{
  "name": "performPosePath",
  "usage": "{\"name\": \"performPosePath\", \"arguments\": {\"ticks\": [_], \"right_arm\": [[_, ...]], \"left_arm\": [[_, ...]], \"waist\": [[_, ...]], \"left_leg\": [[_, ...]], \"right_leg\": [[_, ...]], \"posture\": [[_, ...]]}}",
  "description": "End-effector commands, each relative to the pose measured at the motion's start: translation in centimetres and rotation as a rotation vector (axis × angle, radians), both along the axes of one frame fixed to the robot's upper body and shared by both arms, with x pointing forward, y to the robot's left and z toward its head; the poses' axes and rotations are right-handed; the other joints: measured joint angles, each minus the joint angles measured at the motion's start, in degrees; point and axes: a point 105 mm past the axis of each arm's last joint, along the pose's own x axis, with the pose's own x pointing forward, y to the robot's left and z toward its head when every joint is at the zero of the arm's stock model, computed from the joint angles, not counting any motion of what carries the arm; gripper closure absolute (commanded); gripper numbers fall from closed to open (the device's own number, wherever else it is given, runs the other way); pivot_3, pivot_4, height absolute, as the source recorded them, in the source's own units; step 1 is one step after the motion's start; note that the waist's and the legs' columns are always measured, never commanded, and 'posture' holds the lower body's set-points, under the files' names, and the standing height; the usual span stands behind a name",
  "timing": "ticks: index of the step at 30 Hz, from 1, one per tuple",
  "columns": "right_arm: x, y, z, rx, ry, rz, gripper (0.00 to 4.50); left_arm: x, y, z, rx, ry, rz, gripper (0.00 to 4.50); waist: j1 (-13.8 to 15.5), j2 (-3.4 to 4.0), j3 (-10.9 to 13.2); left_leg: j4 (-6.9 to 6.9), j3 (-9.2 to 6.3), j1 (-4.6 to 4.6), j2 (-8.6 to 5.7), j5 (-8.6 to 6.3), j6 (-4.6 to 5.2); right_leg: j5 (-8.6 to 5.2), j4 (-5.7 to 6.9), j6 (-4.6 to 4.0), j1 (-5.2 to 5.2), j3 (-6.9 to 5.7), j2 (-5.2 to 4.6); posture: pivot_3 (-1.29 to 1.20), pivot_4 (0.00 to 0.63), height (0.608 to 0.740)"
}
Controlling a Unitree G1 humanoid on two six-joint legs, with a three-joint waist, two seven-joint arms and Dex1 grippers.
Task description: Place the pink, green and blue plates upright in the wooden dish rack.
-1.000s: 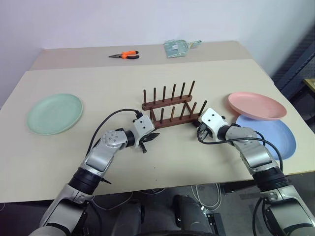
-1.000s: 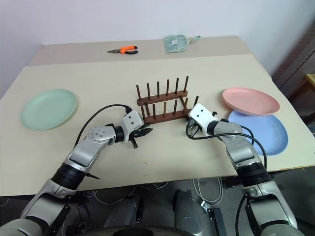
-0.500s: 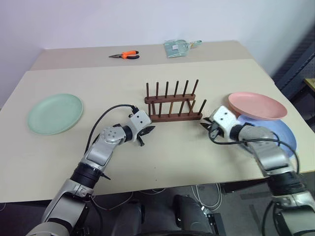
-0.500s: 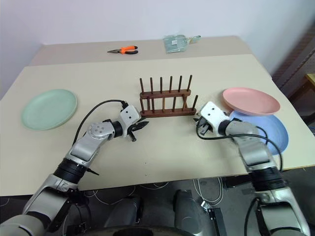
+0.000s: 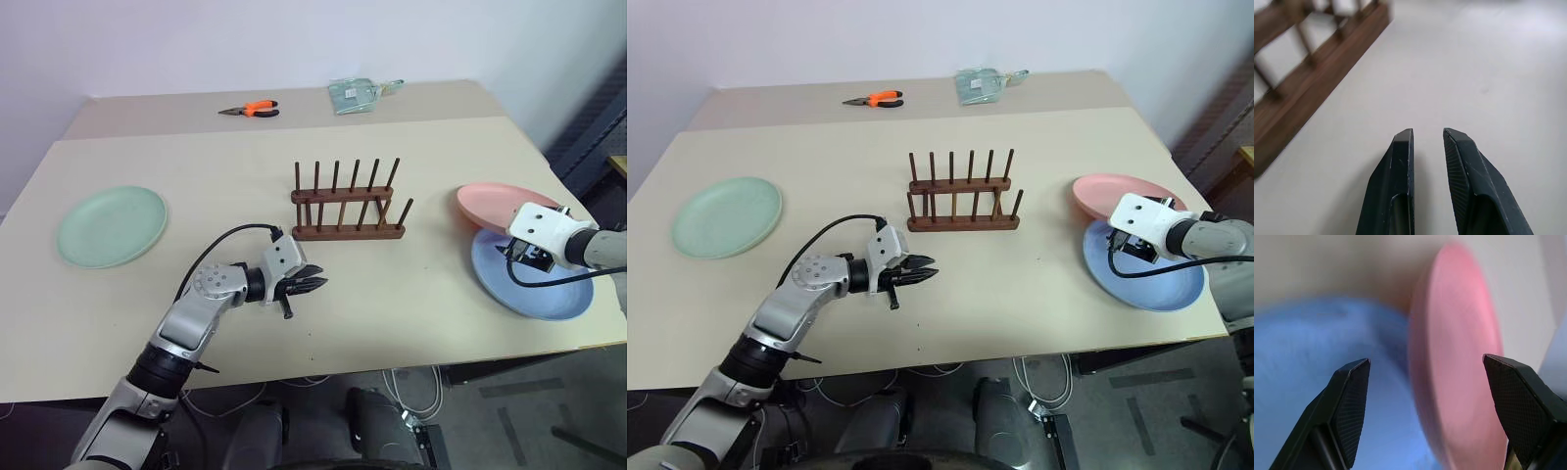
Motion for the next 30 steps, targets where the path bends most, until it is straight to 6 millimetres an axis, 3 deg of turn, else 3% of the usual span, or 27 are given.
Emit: {"name": "performPosePath", "arguments": {"ticks": [1, 7, 11, 14, 17, 19, 21, 23, 27, 30], "right_arm": [[0.8, -0.5, 0.5, -0.021, -0.045, 0.000, 1.68], [1.1, -0.6, 0.9, -0.053, -0.083, 0.011, 4.46], [1.2, 0.4, 3.6, -0.088, -0.180, 0.053, 4.46], [1.2, 3.5, 8.9, 0.028, -0.353, 0.125, 4.46], [0.1, 10.3, 15.1, 0.716, -0.490, 0.247, 4.46], [-1.3, 13.6, 16.9, 1.059, -0.428, 0.335, 4.46], [-1.9, 15.8, 17.2, 1.316, -0.344, 0.346, 4.46], [-1.5, 16.8, 16.5, 1.455, -0.266, 0.261, 4.46], [-1.3, 17.3, 15.5, 1.587, -0.195, 0.152, 4.46], [-1.2, 17.1, 15.0, 1.572, -0.183, 0.107, 4.46]], "left_arm": [[-0.7, -0.7, 1.6, -0.033, -0.033, -0.041, 3.58], [-0.9, -0.7, 1.4, -0.020, -0.038, -0.026, 3.58], [-1.1, -0.5, 1.2, -0.012, -0.037, -0.027, 3.58], [-0.8, 0.1, 1.3, -0.009, -0.036, -0.005, 3.58], [-0.3, 0.7, 1.2, -0.001, -0.038, 0.021, 3.58], [-0.1, 0.9, 1.1, 0.001, -0.040, 0.031, 3.58], [0.1, 1.2, 1.2, 0.002, -0.042, 0.041, 3.58], [0.2, 1.3, 1.3, -0.002, -0.046, 0.047, 3.58], [0.2, 1.5, 1.5, -0.011, -0.047, 0.054, 3.58], [0.0, 1.5, 1.6, -0.016, -0.046, 0.052, 3.58]], "waist": [[-0.01, 0.00, 0.00], [0.00, 0.00, 0.00], [0.01, 0.03, 0.02], [-0.09, 0.15, 0.09], [-0.71, 0.12, 0.14], [-0.49, 0.13, 0.11], [0.22, 0.07, 0.07], [1.00, 0.03, 0.05], [1.71, 0.14, 0.12], [1.44, 0.14, 0.12]], "left_leg": [[-0.01, 0.00, -0.01, 0.00, 0.00, 0.00], [-0.01, 0.00, 0.00, -0.01, 0.00, 0.00], [-0.01, -0.01, 0.00, -0.01, 0.00, 0.00], [-0.01, -0.01, -0.01, -0.01, 0.00, 0.00], [-0.05, -0.01, -0.01, 0.03, 0.00, 0.00], [-0.10, -0.05, -0.05, 0.10, 0.00, 0.00], [-0.09, -0.26, 0.07, 0.15, 0.00, 0.01], [-0.04, -0.46, -0.06, 0.12, 0.00, 0.01], [0.06, -0.44, -0.25, -0.12, 0.01, 0.00], [0.02, -0.33, -0.23, -0.14, 0.01, 0.01]], "right_leg": [[0.00, 0.00, -0.01, 0.00, 0.00, 0.00], [0.11, 0.00, -0.17, 0.00, 0.02, 0.00], [0.11, 0.00, -0.17, 0.00, 0.03, 0.01], [0.09, 0.00, -0.13, -0.01, 0.03, 0.01], [0.11, 0.03, -0.13, -0.02, 0.05, 0.05], [0.16, 0.11, -0.16, 0.02, 0.06, 0.12], [0.19, 0.15, -0.12, -0.01, -0.04, 0.22], [0.14, 0.10, -0.22, 0.00, -0.14, 0.24], [0.13, -0.01, -0.26, -0.04, -0.09, 0.01], [0.13, -0.06, -0.23, -0.05, -0.04, -0.01]], "posture": [[0.00, 0.150, 0.740], [0.00, 0.150, 0.740], [0.00, 0.150, 0.740], [0.00, 0.150, 0.740], [0.00, 0.150, 0.740], [0.00, 0.150, 0.740], [0.00, 0.150, 0.740], [0.00, 0.150, 0.740], [0.00, 0.150, 0.740], [0.00, 0.150, 0.740]]}}
